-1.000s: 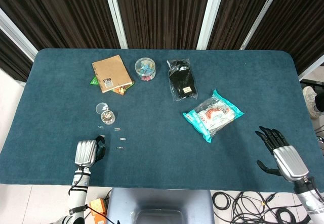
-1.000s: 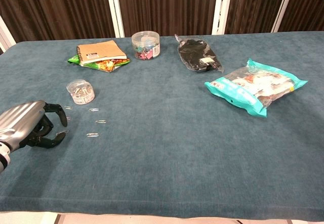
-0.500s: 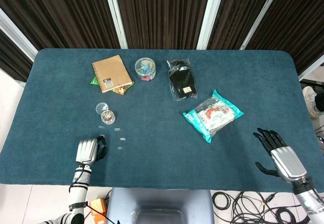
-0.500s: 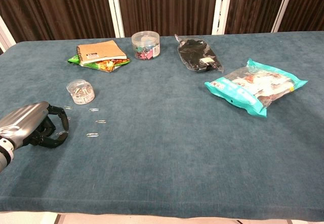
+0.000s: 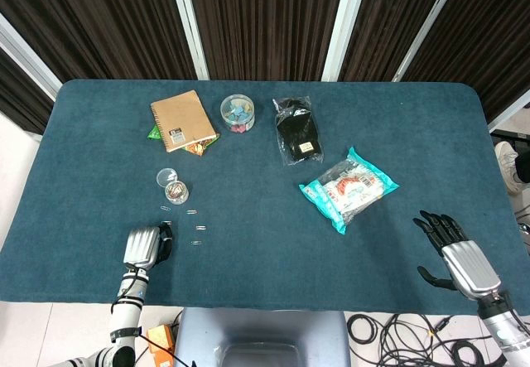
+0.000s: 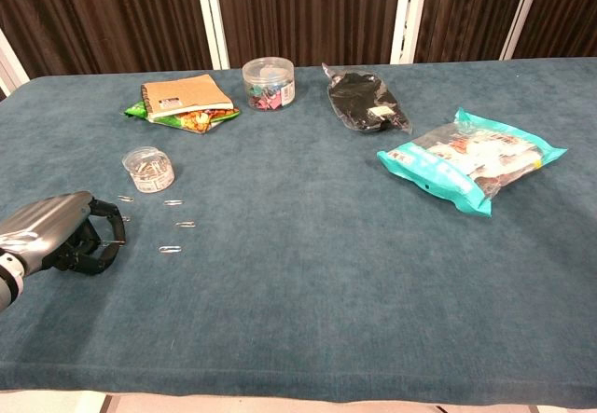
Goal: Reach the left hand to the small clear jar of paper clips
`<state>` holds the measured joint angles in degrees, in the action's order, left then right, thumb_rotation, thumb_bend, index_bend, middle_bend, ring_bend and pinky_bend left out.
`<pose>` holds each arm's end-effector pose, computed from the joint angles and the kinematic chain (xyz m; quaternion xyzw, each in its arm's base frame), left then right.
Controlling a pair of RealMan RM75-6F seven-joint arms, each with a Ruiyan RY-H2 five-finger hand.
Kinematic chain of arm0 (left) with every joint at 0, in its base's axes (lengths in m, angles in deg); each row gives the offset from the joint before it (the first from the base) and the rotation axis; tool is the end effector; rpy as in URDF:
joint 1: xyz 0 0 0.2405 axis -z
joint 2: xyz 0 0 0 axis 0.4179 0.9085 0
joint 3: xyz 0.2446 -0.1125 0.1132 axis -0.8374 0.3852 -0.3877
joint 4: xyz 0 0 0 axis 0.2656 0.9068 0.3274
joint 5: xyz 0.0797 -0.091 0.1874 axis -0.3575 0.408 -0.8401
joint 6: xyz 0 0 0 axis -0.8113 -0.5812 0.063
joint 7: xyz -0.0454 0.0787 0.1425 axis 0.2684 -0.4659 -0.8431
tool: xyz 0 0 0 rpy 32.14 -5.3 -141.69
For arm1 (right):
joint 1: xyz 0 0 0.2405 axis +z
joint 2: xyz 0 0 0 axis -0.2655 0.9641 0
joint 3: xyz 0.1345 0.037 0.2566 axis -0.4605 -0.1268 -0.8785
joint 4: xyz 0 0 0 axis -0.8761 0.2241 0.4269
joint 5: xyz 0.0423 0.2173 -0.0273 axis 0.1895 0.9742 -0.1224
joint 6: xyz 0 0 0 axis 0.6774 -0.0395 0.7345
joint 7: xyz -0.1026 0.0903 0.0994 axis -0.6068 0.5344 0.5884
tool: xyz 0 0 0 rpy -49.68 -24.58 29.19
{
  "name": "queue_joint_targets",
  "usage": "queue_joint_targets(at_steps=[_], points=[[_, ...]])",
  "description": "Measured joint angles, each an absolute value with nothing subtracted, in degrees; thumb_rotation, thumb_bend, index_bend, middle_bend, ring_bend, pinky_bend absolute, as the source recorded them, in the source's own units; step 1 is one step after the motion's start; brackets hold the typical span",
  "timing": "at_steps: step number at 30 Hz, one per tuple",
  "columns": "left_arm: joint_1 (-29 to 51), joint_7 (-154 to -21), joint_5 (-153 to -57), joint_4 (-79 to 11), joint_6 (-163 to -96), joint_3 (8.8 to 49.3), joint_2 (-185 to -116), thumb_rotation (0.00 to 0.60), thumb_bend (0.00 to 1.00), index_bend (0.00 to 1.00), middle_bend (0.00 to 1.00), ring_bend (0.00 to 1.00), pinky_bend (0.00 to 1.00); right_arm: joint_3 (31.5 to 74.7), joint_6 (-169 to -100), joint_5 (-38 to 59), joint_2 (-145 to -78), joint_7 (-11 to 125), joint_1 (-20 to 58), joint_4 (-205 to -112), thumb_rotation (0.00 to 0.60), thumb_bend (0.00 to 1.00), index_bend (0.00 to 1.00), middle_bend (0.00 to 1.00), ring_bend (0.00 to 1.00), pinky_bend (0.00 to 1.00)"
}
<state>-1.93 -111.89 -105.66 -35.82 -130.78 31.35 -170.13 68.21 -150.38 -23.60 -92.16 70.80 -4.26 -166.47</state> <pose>-0.2779 0.3135 -0.0850 -0.6262 -0.4784 -0.3107 0.5316 -0.3574 -0.2163 0.1378 0.6886 -0.4103 0.3816 0.4603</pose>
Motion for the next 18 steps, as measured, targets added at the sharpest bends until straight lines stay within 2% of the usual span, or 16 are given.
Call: queue_joint_targets(at_steps=[12, 18], points=[[-1.75, -111.24, -105.39, -35.8, -131.95, 31.39, -169.81, 0.6, 0.34, 0.69, 1.0, 1.0, 1.0, 68.67, -149.03, -23.69, -91.43, 70.68, -4.0, -167.04, 0.6, 0.24, 0.0, 0.0, 0.0, 0.0], [-1.71, -110.54, -105.65, -35.74, -132.05, 31.26, -169.69, 0.6, 0.37, 0.71, 1.0, 1.0, 1.0, 68.67, -148.99, -23.73, -91.36, 70.3, -4.0, -167.26, 0.6, 0.24, 0.0, 0.0, 0.0, 0.0]])
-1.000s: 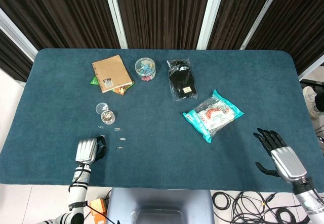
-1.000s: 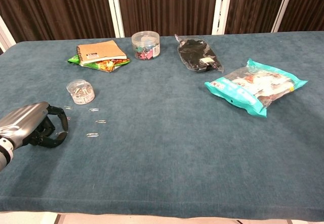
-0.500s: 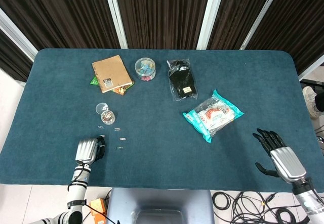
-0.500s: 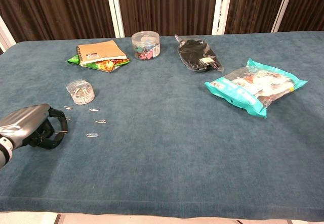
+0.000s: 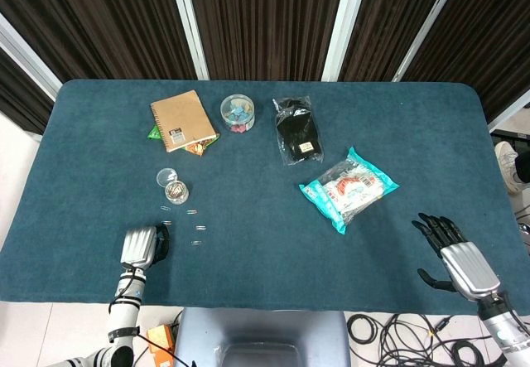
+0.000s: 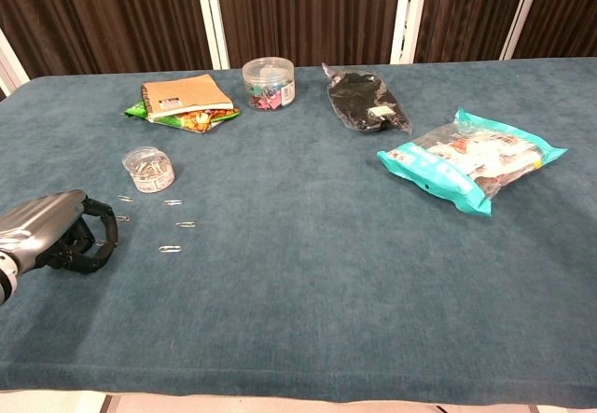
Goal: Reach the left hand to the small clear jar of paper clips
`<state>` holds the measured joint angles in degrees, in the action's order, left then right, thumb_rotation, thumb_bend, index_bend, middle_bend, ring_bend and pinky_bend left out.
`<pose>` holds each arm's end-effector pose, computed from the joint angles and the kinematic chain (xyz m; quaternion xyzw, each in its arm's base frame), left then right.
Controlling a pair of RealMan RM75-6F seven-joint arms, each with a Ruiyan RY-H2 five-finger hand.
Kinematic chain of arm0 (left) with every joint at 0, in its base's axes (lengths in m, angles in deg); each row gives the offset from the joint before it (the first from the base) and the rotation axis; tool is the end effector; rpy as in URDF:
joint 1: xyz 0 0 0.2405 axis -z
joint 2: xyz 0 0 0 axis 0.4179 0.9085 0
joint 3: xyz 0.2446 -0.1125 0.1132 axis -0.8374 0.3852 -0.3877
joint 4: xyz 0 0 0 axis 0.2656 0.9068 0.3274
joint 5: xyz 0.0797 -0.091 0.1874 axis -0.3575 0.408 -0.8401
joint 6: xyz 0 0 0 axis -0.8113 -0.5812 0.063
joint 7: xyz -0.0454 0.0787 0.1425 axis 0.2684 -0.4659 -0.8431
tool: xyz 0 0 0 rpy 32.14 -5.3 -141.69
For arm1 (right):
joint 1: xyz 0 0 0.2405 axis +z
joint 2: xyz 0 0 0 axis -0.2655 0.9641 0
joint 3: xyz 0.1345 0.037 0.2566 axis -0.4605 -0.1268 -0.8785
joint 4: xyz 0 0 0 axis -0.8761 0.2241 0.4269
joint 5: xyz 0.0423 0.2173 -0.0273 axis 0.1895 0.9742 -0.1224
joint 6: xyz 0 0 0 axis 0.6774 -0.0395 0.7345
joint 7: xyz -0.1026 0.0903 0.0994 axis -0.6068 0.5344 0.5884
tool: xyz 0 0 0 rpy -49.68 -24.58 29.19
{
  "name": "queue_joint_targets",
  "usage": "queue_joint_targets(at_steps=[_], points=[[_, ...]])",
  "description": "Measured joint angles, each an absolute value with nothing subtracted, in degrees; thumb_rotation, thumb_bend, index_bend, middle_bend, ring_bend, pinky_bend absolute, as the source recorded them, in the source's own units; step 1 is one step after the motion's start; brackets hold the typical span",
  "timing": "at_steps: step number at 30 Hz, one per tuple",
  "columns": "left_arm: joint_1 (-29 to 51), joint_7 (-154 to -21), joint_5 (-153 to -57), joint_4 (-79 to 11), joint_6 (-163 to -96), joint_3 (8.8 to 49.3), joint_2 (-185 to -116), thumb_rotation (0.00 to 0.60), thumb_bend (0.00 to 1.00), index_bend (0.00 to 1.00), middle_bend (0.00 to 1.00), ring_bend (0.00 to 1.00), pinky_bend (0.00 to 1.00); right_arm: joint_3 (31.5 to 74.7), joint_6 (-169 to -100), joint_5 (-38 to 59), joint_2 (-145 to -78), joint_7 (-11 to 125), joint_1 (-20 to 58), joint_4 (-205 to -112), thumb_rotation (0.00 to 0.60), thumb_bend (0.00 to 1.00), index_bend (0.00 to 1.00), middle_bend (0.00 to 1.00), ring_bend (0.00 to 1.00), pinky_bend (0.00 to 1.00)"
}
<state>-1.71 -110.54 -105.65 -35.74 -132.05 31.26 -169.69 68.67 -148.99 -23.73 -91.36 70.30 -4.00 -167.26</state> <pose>-0.2797 0.3162 -0.0786 -0.6167 -0.4778 -0.3198 0.5377 -0.3579 -0.2148 0.1371 0.6958 -0.4143 0.3685 0.4566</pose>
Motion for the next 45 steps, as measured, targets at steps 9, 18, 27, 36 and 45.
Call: queue_joint_targets(at_steps=[9, 18, 27, 36, 45], points=[[-0.98, -108.41, -108.96, -36.35, -135.38, 33.28, -167.76, 0.6, 0.38, 0.71, 1.0, 1.0, 1.0, 68.59, -149.06, -23.6, -91.07, 70.48, -4.08, -167.34, 0.6, 0.24, 0.0, 0.0, 0.0, 0.0], [3.68, -107.28, -108.62, -32.0, -133.84, 38.07, -167.78, 0.6, 0.38, 0.71, 1.0, 1.0, 1.0, 68.17, -149.22, -22.84, -90.61, 70.96, -4.25, -167.17, 0.6, 0.24, 0.0, 0.0, 0.0, 0.0], [10.45, -106.98, -105.39, -22.66, -128.31, 41.61, -172.56, 0.6, 0.38, 0.71, 1.0, 1.0, 1.0, 67.56, -148.41, -21.12, -90.28, 71.74, -4.3, -166.67, 0.6, 0.24, 0.0, 0.0, 0.0, 0.0], [14.55, -105.65, -104.22, -15.26, -125.86, 42.35, -176.68, 0.6, 0.38, 0.68, 1.0, 1.0, 1.0, 67.36, -148.31, -20.5, -89.81, 72.16, -4.67, -166.5, 0.6, 0.24, 0.0, 0.0, 0.0, 0.0], [14.81, -105.81, -102.81, -15.29, -125.13, 42.13, -176.49, 0.6, 0.34, 0.52, 1.0, 1.0, 1.0, 67.34, -148.3, -20.61, -89.69, 72.06, -4.81, -166.71, 0.6, 0.24, 0.0, 0.0, 0.0, 0.0]])
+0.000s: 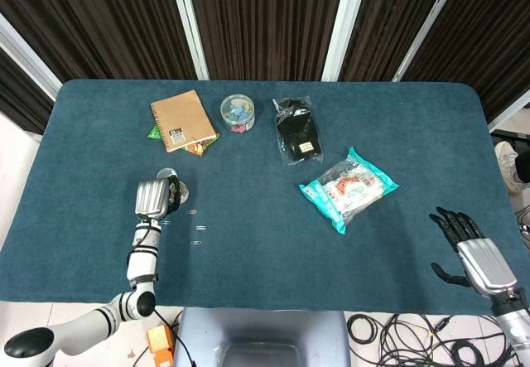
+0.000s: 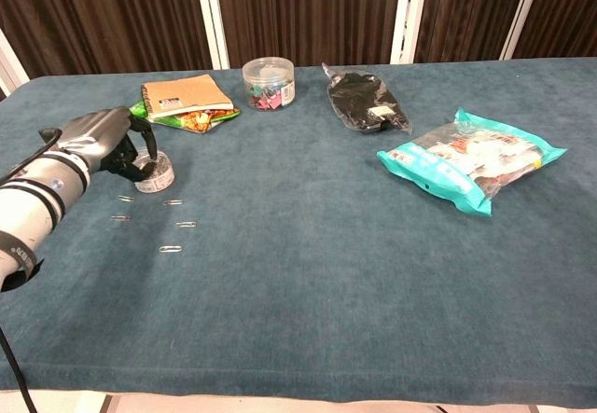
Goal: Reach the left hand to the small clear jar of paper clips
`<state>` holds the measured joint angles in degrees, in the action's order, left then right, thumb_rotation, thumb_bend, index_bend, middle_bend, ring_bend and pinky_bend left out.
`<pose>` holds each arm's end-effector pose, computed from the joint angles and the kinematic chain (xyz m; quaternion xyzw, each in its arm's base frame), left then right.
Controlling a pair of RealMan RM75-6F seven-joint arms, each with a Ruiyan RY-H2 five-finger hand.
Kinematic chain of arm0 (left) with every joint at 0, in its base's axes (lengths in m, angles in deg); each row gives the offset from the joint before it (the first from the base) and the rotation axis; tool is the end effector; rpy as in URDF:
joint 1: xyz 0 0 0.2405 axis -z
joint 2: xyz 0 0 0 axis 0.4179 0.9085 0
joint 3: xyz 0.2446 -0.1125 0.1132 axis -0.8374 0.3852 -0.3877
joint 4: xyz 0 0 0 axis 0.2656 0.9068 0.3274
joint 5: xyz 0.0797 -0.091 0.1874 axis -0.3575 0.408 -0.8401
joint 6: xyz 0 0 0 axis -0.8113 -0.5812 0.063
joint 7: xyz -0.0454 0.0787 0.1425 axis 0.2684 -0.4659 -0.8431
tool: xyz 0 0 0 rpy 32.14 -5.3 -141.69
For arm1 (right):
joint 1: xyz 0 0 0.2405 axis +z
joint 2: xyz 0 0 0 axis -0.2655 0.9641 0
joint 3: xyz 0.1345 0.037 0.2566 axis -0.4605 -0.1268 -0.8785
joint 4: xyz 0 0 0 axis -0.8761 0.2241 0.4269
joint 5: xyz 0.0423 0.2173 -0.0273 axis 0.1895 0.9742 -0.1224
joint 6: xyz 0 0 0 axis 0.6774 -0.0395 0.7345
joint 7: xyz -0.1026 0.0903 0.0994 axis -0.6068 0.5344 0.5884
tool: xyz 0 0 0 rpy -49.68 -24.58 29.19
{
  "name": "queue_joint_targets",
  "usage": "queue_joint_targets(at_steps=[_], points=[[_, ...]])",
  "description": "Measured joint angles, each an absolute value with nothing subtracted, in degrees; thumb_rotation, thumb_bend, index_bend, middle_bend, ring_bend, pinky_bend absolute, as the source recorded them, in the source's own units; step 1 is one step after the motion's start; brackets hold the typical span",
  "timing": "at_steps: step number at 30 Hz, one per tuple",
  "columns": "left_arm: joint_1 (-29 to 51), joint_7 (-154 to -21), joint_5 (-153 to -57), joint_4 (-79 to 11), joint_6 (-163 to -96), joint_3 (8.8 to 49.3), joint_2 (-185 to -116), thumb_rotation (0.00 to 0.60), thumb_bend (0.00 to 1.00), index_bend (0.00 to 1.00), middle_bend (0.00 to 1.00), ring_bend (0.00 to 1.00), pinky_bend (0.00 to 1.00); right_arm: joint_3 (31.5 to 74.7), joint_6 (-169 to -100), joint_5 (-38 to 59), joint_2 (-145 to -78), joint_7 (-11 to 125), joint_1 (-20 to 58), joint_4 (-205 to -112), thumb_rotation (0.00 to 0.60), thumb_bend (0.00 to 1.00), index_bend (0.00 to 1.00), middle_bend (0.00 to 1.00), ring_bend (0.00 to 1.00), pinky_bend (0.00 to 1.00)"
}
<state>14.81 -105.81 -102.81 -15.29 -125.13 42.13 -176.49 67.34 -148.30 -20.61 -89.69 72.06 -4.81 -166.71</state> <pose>-0.2309 0.4380 -0.0719 -0.5990 -0.4276 -0.3710 0.5663 -0.3713 -0.2184 0.1565 0.6729 -0.4259 0.3612 0.4851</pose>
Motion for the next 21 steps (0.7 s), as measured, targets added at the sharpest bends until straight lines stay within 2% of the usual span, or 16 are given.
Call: queue_joint_targets(at_steps=[13, 16, 21], points=[[14.29, -107.06, -102.47, -19.34, -127.21, 41.85, -174.28, 0.6, 0.33, 0.49, 1.0, 1.0, 1.0, 67.28, -147.91, -20.74, -89.86, 71.31, -4.77, -167.06, 0.6, 0.24, 0.0, 0.0, 0.0, 0.0], [13.37, -107.39, -103.62, -22.82, -129.12, 41.13, -172.72, 0.6, 0.33, 0.46, 1.0, 1.0, 1.0, 67.29, -148.3, -20.91, -89.86, 71.11, -4.93, -167.22, 0.6, 0.24, 0.0, 0.0, 0.0, 0.0], [9.64, -107.1, -109.15, -33.32, -135.58, 37.95, -167.11, 0.6, 0.34, 0.35, 1.0, 1.0, 1.0, 67.41, -149.32, -21.31, -89.73, 70.57, -5.47, -167.54, 0.6, 0.24, 0.0, 0.0, 0.0, 0.0]])
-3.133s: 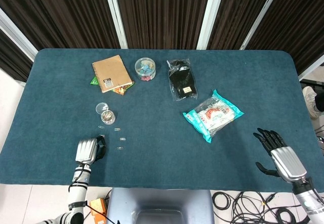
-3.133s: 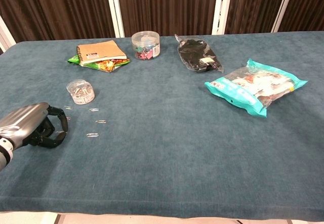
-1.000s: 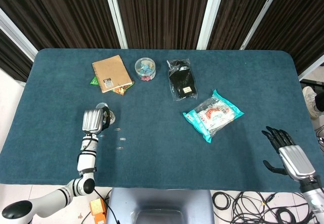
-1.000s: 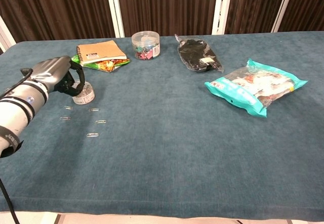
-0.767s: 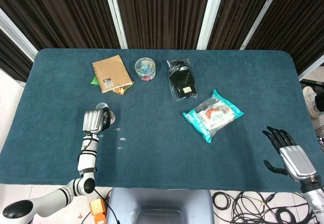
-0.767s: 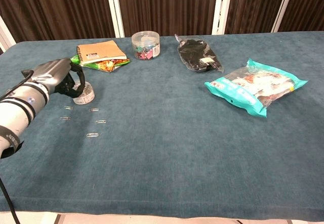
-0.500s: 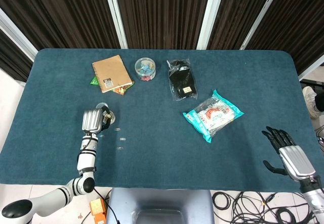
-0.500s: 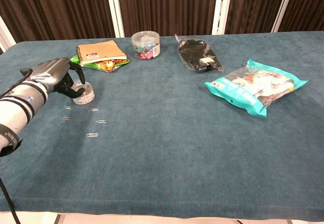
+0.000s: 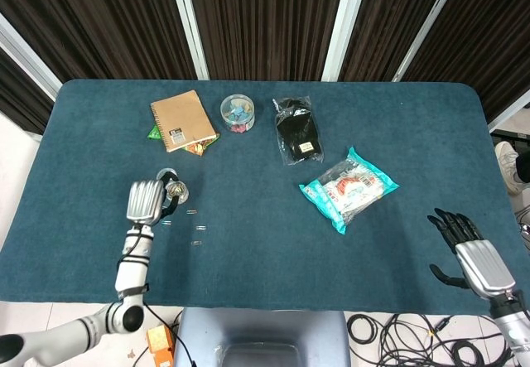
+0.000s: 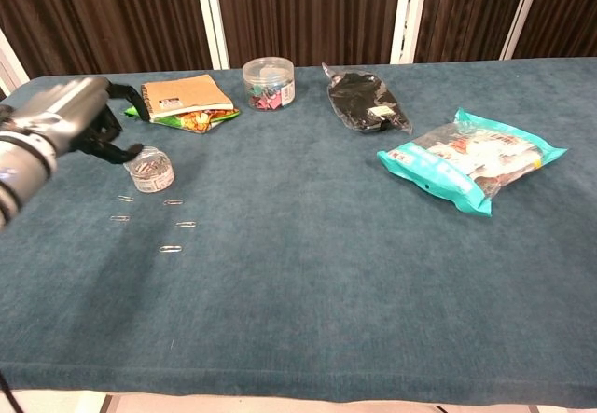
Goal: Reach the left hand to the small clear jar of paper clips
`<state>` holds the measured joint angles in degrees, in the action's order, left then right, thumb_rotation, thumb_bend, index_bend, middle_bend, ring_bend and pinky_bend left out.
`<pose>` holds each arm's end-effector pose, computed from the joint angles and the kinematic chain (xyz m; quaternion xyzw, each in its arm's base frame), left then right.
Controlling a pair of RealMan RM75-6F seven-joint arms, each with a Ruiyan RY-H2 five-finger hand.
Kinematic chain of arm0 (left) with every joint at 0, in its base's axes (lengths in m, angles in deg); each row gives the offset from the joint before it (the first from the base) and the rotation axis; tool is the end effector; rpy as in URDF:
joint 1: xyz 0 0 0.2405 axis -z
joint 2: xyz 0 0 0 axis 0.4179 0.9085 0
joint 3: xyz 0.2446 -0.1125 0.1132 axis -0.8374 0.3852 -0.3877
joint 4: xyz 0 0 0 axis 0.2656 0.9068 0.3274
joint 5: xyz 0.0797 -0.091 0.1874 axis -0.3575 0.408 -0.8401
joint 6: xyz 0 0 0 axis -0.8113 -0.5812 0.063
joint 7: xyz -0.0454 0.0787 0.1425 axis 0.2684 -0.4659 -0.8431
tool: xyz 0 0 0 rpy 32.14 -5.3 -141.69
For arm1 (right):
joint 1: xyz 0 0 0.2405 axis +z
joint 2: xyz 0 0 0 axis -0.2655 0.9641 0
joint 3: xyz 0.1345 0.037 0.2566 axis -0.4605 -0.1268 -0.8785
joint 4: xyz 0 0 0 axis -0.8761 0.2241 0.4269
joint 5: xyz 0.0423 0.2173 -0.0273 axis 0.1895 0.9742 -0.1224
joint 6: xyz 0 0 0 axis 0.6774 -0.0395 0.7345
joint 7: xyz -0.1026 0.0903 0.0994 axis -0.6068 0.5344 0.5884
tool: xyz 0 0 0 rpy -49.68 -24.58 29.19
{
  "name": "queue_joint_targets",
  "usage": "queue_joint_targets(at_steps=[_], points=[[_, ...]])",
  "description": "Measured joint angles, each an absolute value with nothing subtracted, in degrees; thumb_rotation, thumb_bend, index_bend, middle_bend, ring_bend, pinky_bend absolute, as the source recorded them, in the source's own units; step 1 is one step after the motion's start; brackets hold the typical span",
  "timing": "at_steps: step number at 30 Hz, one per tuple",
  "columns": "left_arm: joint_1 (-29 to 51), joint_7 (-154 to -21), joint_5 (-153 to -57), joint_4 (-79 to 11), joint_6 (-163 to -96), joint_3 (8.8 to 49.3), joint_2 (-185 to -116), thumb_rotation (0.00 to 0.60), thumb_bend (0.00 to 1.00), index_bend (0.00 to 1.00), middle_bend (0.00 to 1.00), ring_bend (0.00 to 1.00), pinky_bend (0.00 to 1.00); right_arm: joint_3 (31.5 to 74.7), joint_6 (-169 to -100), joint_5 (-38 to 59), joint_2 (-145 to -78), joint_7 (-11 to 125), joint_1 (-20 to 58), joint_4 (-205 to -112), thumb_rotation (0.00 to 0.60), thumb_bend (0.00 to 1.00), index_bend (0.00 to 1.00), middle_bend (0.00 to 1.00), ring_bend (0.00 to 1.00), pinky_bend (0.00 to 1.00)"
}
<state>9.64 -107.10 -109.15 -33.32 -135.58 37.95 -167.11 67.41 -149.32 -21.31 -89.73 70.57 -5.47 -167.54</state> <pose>-0.2137 0.4010 -0.0239 -0.6031 -0.3797 -0.4293 0.5548 -0.3674 -0.2133 0.1552 0.6757 -0.4185 0.3636 0.4859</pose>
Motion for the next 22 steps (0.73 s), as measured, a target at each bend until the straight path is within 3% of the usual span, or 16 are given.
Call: queue_joint_targets(at_steps=[2, 4, 6, 9, 10, 14, 22], points=[[6.92, -105.8, -113.56, -38.45, -139.89, 35.51, -163.63, 0.6, 0.34, 0.29, 0.95, 0.94, 0.99, 67.54, -149.97, -21.77, -89.68, 70.25, -5.75, -167.58, 0.6, 0.24, 0.0, 0.0, 0.0, 0.0], [3.99, -103.72, -117.81, -42.72, -143.36, 32.56, -159.93, 0.6, 0.34, 0.18, 0.74, 0.72, 0.84, 67.64, -150.7, -22.04, -89.69, 69.69, -6.17, -167.64, 0.6, 0.24, 0.0, 0.0, 0.0, 0.0], [0.39, -100.99, -122.28, -46.6, -146.32, 28.24, -154.94, 0.6, 0.34, 0.05, 0.43, 0.39, 0.53, 67.76, -151.14, -22.12, -89.68, 69.02, -6.56, -167.86, 0.6, 0.24, 0.0, 0.0, 0.0, 0.0], [-4.6, -100.05, -125.0, -51.53, -148.64, 21.58, -147.24, 0.6, 0.34, 0.0, 0.13, 0.07, 0.19, 67.91, -150.98, -21.75, -89.58, 67.71, -6.95, -168.47, 0.6, 0.24, 0.0, 0.0, 0.0, 0.0], [-5.97, -100.79, -125.17, -52.82, -149.3, 19.66, -145.16, 0.6, 0.34, 0.0, 0.06, 0.01, 0.1, 67.9, -150.65, -21.4, -89.52, 67.11, -7.0, -168.7, 0.6, 0.24, 0.0, 0.0, 0.0, 0.0], [-12.92, -105.97, -126.81, -54.81, -154.09, 14.89, -140.82, 0.6, 0.35, 0.0, 0.0, 0.0, 0.04, 67.66, -149.34, -20.11, -89.47, 64.22, -6.93, -169.83, 0.6, 0.24, 0.0, 0.0, 0.0, 0.0], [-18.87, -100.19, -130.34, -48.66, -158.74, 13.5, -141.81, 0.6, 0.35, 0.0, 0.0, 0.0, 0.02, 67.11, -147.52, -18.7, -89.64, 59.9, -6.61, -172.42, 0.6, 0.24, 0.0, 0.0, 0.0, 0.0]])
